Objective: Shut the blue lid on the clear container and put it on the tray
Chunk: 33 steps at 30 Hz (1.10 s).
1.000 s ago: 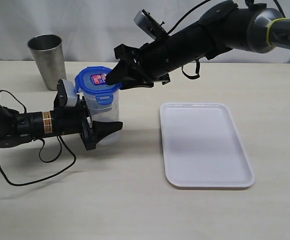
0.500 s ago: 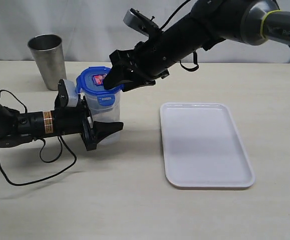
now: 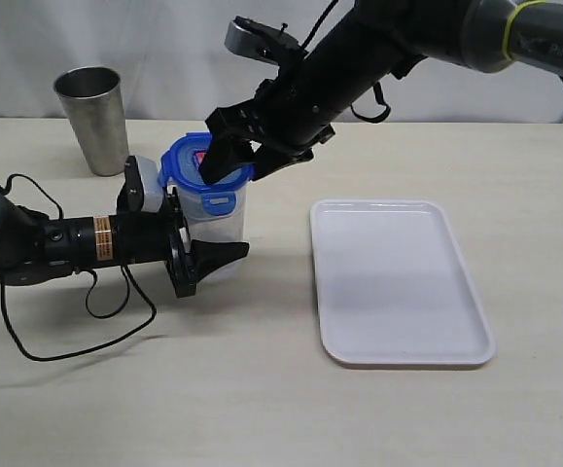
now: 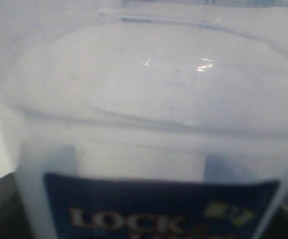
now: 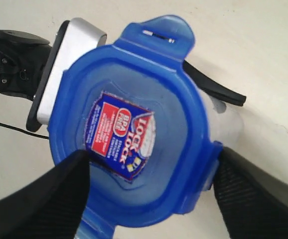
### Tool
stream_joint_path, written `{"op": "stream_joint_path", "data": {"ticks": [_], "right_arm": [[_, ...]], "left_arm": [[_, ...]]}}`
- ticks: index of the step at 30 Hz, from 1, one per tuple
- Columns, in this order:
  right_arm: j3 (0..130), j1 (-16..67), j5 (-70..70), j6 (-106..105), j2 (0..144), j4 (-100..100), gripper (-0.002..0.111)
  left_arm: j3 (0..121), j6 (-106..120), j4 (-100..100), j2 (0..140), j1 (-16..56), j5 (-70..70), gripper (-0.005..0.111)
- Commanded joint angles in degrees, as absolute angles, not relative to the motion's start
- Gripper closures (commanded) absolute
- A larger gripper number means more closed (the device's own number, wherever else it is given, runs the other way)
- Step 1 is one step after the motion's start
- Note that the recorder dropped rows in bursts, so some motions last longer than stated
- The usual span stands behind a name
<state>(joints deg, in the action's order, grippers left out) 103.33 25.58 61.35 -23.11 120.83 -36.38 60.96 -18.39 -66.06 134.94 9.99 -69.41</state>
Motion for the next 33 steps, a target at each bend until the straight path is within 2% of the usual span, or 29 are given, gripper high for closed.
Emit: {"op": "stream_joint_path", "data": {"ticks": [1,14,28,33], "right_arm": [[103.79,26.49,64.56,-23.43,122.23,-31.04,0.042],[112.48,26.49,66.35,-21.28,122.23,-25.17,0.039],[117.96,26.74,67.68,-32.06,117.04,-25.88,0.039],[117.24,30.13,69.96,-42.90,114.79,-18.38,0.057]], "left_arm": [[61.32,-21.48,-65.15,134.37,10.74,-69.96,0.107],[61.32,-22.58,-64.25,134.37,10.64,-69.96,0.107],[61.32,-22.58,-63.74,134.37,10.64,-69.96,0.107],[61.32,-22.58,-63.74,134.37,10.64,-69.96,0.107]]}}
